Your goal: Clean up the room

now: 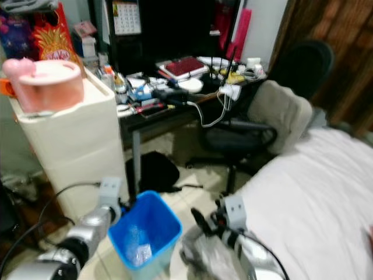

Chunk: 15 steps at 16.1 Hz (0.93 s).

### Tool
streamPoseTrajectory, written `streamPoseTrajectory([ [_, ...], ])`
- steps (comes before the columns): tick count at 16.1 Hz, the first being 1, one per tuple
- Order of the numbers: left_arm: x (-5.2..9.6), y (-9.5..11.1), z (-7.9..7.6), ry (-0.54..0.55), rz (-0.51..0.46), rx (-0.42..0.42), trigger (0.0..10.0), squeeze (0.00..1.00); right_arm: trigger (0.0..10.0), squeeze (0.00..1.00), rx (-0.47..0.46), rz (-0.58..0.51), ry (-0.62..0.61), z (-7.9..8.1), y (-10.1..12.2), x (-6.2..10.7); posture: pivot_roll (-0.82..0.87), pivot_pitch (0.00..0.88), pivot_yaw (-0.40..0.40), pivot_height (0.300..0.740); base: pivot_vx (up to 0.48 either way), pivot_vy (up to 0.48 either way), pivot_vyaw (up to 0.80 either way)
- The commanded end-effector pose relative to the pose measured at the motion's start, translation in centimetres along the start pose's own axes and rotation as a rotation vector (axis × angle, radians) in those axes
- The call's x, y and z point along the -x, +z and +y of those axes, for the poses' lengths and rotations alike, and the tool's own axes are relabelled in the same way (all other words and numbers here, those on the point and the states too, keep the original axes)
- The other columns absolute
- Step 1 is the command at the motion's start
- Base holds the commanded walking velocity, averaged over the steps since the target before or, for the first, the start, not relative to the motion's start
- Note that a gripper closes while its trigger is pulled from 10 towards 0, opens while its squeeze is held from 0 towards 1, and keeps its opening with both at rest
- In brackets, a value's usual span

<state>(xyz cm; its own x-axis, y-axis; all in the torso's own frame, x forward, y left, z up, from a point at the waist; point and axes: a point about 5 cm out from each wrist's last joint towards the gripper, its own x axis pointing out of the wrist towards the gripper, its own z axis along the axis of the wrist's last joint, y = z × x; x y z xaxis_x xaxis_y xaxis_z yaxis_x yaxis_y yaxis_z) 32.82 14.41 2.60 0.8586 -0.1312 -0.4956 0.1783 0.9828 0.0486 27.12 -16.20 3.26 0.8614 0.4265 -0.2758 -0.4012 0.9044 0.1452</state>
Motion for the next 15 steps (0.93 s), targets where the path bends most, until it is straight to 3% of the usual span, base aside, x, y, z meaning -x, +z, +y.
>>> streamPoseTrajectory([
  [1, 0.2, 0.3, -0.9, -0.053, -0.088, -0.061, 10.0, 0.00, 10.0, 0.00, 0.011, -0.041, -0.037, -0.7, 0.9, 0.1, 0.06, 0.031, -0.072, 0.740, 0.000, 0.000, 0.00],
  [3, 2.2, 2.7, -1.9, -0.116, -0.418, -0.145, 10.0, 0.00, 10.0, 0.00, 0.035, -0.137, -0.152, -1.6, 2.2, 0.7, 0.08, 0.021, -0.069, 0.740, 0.000, 0.000, 0.00],
  [4, 4.3, 4.0, -2.9, -0.217, -0.556, -0.073, 10.0, 0.00, 10.0, 0.00, 0.063, -0.227, -0.245, -2.1, 3.4, 1.3, 0.09, 0.012, -0.068, 0.740, 0.000, 0.000, 0.00],
  [5, 7.0, 4.4, -3.4, -0.239, -0.633, -0.142, 10.0, 0.00, 10.0, 0.00, 0.073, -0.322, -0.376, -2.6, 4.5, 3.2, 0.11, 0.000, -0.074, 0.740, 0.000, 0.000, 0.00],
  [7, 7.0, 4.1, -3.0, -0.216, -0.626, -0.149, 10.0, 0.00, 10.0, 0.00, 0.087, -0.308, -0.374, -2.5, 4.0, 3.5, 0.11, 0.000, -0.077, 0.740, 0.000, 0.000, 0.00],
  [9, 6.8, 4.0, -2.7, -0.162, -0.600, -0.180, 10.0, 0.00, 10.0, 0.00, 0.101, -0.260, -0.353, -2.4, 3.4, 2.6, 0.10, 0.000, -0.082, 0.740, 0.000, 0.000, -0.78],
  [12, 6.6, 4.2, -2.7, -0.140, -0.568, -0.144, 10.0, 0.00, 10.0, 0.00, 0.111, -0.239, -0.322, -2.2, 3.5, 2.0, 0.09, 0.000, -0.076, 0.740, 0.000, 0.000, -0.77],
  [13, 6.2, 3.7, -1.5, -0.108, -0.533, -0.096, 10.0, 0.00, 10.0, 0.00, 0.111, -0.235, -0.322, -2.4, 3.6, 1.9, 0.08, 0.000, -0.075, 0.740, 0.000, 0.000, -0.77],
  [15, 6.1, 3.6, -0.8, -0.097, -0.525, -0.079, 10.0, 0.00, 10.0, 0.00, 0.106, -0.232, -0.326, -2.5, 3.6, 1.9, 0.08, 0.000, -0.077, 0.740, 0.000, -0.240, -0.77],
])
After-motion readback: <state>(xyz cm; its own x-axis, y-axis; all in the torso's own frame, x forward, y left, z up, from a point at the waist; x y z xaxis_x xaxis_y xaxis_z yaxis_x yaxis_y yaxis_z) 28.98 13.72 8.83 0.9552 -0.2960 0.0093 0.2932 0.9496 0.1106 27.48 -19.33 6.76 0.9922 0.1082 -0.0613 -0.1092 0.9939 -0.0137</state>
